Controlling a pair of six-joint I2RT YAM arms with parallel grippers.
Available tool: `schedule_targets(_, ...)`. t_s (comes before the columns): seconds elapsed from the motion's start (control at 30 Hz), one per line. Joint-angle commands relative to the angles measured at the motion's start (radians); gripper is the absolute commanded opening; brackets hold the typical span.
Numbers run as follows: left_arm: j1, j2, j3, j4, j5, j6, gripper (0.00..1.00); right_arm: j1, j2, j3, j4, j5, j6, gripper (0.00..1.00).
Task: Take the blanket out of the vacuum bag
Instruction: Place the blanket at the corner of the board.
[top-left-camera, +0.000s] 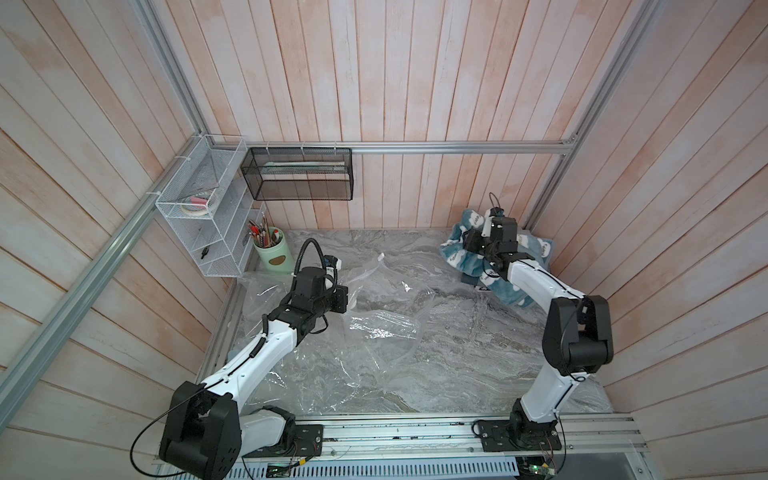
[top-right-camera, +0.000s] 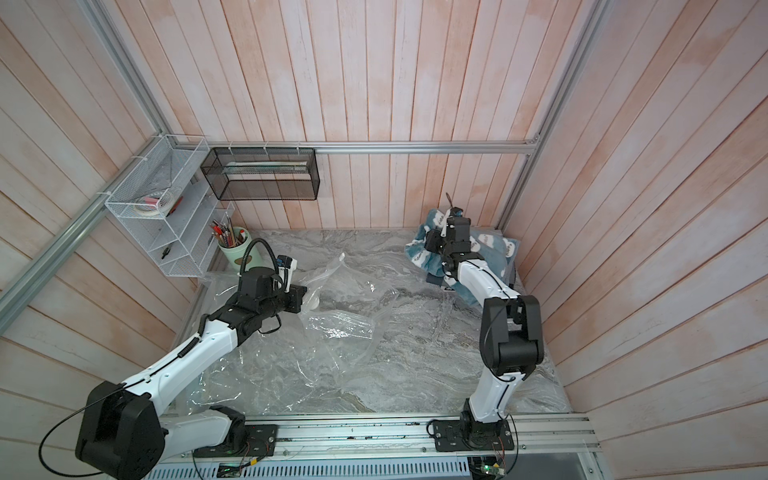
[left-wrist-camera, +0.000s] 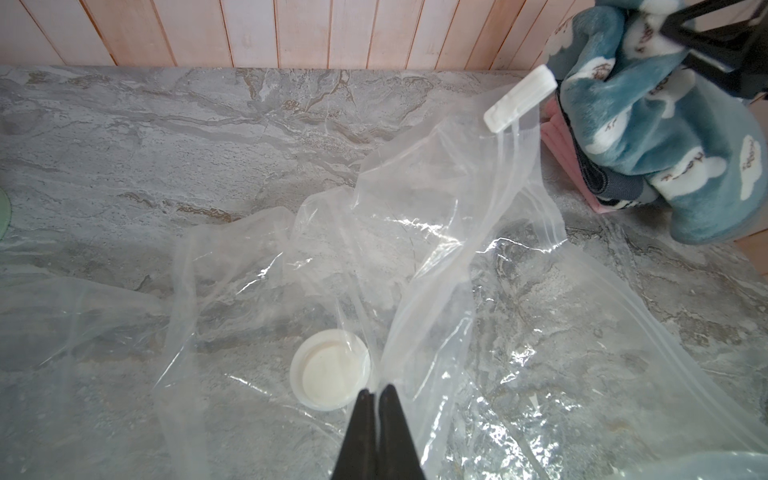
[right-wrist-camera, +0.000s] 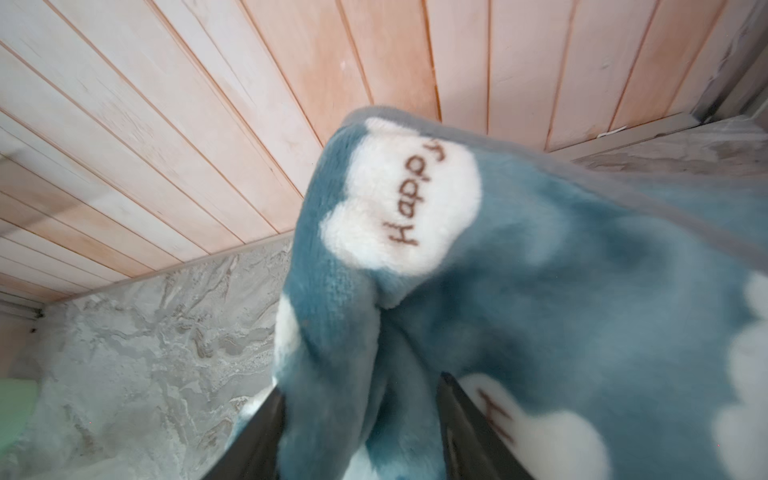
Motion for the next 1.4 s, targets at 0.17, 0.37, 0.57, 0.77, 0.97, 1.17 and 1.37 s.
schedule_targets(0.17, 0.006, 0.016, 0.029, -0.009, 0.016, 0.02, 0.0, -0.206, -0.141, -0.173, 0.134, -0.128, 0.119, 0.58)
schedule_targets(0.37, 0.006, 0.014, 0.039, -0.009, 0.028, 0.009, 0.0, -0.239, -0.098, -0.223, 0.152, -0.225, 0.152, 0.58)
schedule_targets(0.57, 0.006, -0.009, 0.043, 0.003, 0.1, 0.006, 0.0, -0.257, 0.014, -0.171, 0.088, -0.206, 0.151, 0.58)
schedule_targets(0.77, 0.006, -0.017, 0.049, 0.009, 0.164, 0.013, 0.0, -0.309, 0.05, -0.131, 0.063, -0.193, 0.114, 0.58)
schedule_targets(0.97, 0.006, -0.015, 0.047, 0.019, 0.175, 0.002, 0.0, -0.325, 0.033, -0.093, 0.009, -0.084, 0.035, 0.48)
schedule_targets(1.17, 0.007, -0.017, 0.046, 0.02, 0.176, 0.001, 0.0, -0.343, 0.135, 0.001, -0.082, -0.133, 0.005, 0.38)
schedule_targets(1.37, 0.005, -0.024, 0.05, 0.011, 0.168, 0.009, 0.0, -0.343, 0.159, -0.01, -0.067, -0.173, 0.014, 0.0)
